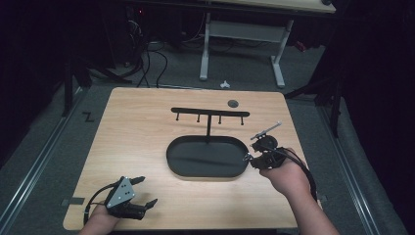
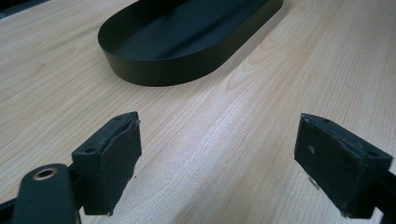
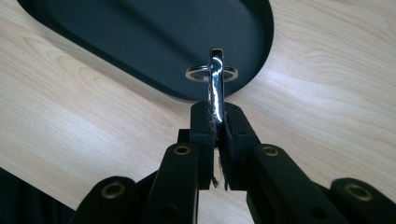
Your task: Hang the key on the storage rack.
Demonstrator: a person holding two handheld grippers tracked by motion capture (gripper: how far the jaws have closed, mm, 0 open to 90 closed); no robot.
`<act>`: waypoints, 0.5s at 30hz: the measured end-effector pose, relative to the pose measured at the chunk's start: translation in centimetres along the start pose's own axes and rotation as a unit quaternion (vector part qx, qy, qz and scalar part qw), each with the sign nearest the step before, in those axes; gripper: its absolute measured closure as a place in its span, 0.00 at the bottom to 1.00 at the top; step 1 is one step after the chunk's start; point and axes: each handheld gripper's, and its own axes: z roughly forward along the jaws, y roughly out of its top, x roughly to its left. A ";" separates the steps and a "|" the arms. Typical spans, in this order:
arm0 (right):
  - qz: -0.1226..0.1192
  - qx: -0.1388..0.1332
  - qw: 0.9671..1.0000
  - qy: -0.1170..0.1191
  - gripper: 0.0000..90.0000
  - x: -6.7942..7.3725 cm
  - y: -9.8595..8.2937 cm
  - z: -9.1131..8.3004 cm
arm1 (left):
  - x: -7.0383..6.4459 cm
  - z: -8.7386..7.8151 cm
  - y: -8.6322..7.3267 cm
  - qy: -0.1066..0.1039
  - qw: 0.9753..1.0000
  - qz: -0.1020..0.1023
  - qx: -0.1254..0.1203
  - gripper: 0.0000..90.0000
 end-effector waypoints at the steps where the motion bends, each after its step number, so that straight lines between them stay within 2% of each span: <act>1: 0.000 0.001 1.000 -0.002 0.94 -0.1 0.1 -0.1 | 0.0 0.0 0.0 0.000 1.000 0.000 0.000 0.17; 15: 0.001 -0.006 1.000 -0.010 0.94 -0.6 2.4 -1.7 | 0.0 0.0 0.0 -0.001 1.000 0.001 0.001 0.17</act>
